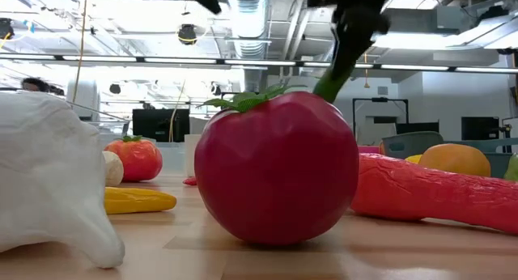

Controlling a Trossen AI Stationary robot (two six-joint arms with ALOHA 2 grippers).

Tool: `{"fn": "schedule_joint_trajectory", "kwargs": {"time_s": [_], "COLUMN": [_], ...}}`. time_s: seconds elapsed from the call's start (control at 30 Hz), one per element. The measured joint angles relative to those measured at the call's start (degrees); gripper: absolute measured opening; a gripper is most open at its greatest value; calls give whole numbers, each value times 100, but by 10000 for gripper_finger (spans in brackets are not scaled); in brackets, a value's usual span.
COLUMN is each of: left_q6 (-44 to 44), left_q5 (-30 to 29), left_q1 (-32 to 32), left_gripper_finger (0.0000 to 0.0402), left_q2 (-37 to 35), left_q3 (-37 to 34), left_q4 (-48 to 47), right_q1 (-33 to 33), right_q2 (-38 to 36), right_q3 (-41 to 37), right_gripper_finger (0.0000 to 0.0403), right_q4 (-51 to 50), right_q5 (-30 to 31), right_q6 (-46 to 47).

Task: Sort produce into baskets
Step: Put the left cucumber into the red bin

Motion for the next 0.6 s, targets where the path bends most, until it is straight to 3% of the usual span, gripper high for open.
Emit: {"fn": "schedule_joint_trajectory", "kwargs": {"time_s": [0.2,0.33,0.6], "left_q6": [-45,-365,-1155], "left_q5": [-562,-848,-1119], "left_q1": [-7,-79,-173], "left_gripper_finger": [268,268,268], "left_q2": [-775,-1378,-2560], "left_q3": [-113,-681,-2082], "left_q4": [-128,-109,379], "right_q1": [-1168,-1706,-1975], "right_q2": [0,-4,-9], "right_q3": [0,0,0], "right_gripper_finger": [180,181,181], "right_q4": [-48,-45,-78], "right_q5": [-96,-322,-611], "right_q6": [-337,-612,-779]}}
